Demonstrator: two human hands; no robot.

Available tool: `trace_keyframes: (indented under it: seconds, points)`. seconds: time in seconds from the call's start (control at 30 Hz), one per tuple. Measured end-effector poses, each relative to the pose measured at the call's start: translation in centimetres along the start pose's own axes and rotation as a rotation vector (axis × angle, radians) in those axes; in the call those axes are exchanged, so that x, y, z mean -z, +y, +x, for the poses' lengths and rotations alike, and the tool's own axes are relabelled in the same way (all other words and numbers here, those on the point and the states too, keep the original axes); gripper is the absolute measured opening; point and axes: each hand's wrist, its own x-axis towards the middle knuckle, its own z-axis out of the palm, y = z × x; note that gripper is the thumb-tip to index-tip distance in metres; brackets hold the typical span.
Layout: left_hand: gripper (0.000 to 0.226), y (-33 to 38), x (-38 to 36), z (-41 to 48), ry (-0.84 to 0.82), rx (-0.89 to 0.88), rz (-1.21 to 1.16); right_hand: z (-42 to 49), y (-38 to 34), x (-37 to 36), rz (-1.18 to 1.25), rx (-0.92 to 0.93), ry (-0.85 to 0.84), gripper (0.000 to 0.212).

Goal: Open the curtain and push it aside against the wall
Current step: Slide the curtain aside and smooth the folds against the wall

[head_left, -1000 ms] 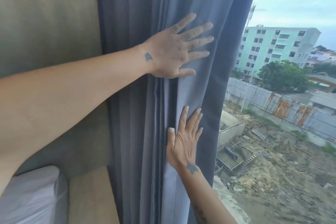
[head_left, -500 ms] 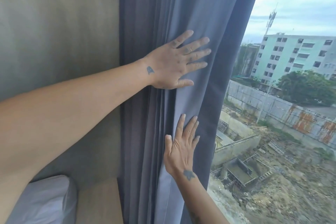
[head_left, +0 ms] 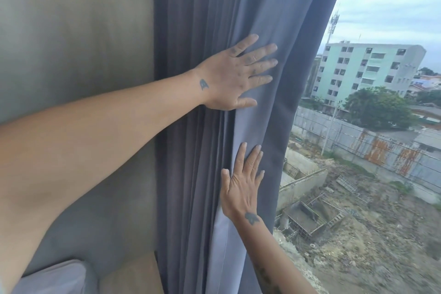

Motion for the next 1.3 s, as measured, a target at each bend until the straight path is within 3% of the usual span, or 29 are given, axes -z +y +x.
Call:
trace_keyframes:
  seconds: [0.43, 0.87, 1.17, 1.3]
  points:
    - [0.068, -4.1, -10.2, -3.8, -0.183, 0.033, -0.072, 6.8, -2.7, -9.3, -0.007, -0.008, -0.03, 0.076]
    - [0.071, -7.9, -23.7, -3.2, -0.088, 0.042, 0.033, 18.2, -2.0, -19.6, 0.048, 0.026, -0.033, 0.075]
    - [0.074, -10.1, -32.2, -4.2, -0.104, 0.053, 0.067, 24.6, -1.6, -25.3, 0.003, 0.057, -0.093, 0.077]
    - [0.075, -10.9, -35.3, -4.8, -0.126, 0.085, 0.057, 26.7, -1.8, -27.2, -0.008, 0.06, -0.145, 0.068]
